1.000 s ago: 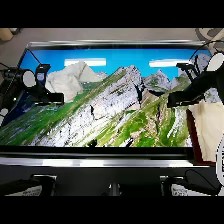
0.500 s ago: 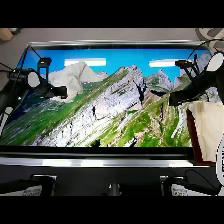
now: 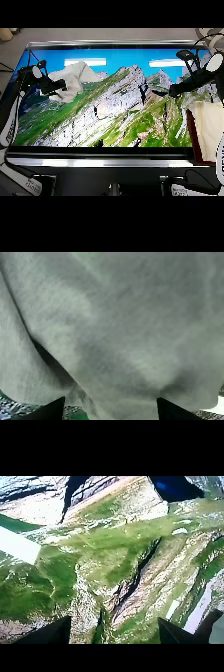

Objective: Fold the shirts.

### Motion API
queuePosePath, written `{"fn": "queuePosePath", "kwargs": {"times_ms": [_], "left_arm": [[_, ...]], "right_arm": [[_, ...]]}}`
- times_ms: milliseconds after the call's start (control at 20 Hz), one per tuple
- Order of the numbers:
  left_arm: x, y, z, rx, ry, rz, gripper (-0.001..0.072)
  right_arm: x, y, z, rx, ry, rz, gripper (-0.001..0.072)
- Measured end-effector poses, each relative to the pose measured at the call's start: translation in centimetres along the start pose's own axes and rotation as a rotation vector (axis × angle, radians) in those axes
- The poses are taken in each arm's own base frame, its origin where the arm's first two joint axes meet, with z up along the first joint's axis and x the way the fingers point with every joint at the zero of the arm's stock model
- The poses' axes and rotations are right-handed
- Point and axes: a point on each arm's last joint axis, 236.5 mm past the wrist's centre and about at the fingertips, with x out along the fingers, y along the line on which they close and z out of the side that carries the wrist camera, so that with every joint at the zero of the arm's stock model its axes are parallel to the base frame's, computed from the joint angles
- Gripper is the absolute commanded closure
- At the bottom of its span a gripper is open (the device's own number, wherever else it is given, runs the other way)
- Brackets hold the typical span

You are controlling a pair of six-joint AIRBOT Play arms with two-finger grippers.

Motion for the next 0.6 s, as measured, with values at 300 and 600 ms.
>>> {"fn": "queuePosePath", "kwargs": {"times_ms": [300,600], "left_arm": [[2.3,-2.4,1.3,-0.093,0.028,-0.164,0.0676],[-19.1,-16.4,4.0,0.346,-0.365,-0.484,0.0676]], "right_arm": [[-0.8,1.2,1.6,-0.005,-0.076,0.042,0.0143],[-9.2,0.0,6.5,-0.040,-0.369,-0.103,0.0144]]}}
